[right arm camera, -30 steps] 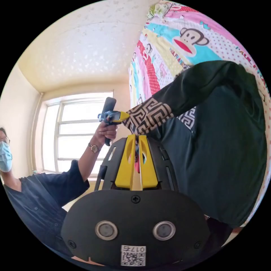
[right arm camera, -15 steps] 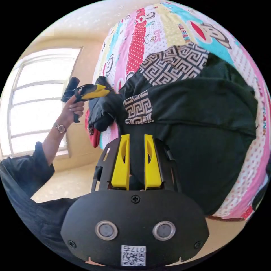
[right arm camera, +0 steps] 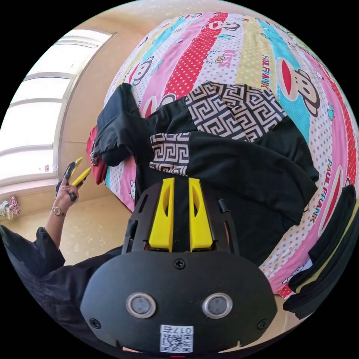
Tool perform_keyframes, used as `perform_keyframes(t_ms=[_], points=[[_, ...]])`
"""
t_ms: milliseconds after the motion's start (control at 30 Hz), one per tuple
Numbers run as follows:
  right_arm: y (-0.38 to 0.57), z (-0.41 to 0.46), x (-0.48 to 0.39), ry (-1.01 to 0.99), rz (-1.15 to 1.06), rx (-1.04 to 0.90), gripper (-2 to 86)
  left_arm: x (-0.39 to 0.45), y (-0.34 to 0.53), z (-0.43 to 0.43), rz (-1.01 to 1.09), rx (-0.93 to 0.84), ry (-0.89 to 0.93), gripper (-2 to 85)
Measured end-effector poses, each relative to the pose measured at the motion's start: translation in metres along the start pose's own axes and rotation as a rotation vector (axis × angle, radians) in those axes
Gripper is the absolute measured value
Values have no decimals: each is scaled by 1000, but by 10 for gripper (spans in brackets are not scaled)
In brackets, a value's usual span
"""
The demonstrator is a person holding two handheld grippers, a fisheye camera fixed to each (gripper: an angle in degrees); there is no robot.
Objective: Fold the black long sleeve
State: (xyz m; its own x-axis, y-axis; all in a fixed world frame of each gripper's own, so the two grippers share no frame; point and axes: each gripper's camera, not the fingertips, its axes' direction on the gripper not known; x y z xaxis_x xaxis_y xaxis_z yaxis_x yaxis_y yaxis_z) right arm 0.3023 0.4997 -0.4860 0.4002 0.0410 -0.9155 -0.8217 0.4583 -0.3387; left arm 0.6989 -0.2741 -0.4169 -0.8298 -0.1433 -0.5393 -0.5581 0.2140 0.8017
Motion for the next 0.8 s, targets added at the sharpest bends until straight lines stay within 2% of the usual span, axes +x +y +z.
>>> perform_keyframes(t_ms=[167,267,367,433,567,700,800], points=[[-3,22,-22,0,-20,-72,68,-10,1,25,-89,78,192,110],[-7,27,-36,5,-34,-96,65,-12,7,22,-158,113,177,28],[-12,25,-45,-18,-20,-104,59,2,16,-2,-121,169,215,2],[-13,17,-49,-44,-10,-92,53,33,21,-19,17,187,276,-3],[-3,1,-46,-55,3,-81,45,171,86,-25,512,100,255,-6],[27,-25,-19,-56,53,-59,40,280,223,39,967,-90,272,-4],[59,-47,15,-57,137,-34,36,301,327,124,1155,-269,278,-1]])
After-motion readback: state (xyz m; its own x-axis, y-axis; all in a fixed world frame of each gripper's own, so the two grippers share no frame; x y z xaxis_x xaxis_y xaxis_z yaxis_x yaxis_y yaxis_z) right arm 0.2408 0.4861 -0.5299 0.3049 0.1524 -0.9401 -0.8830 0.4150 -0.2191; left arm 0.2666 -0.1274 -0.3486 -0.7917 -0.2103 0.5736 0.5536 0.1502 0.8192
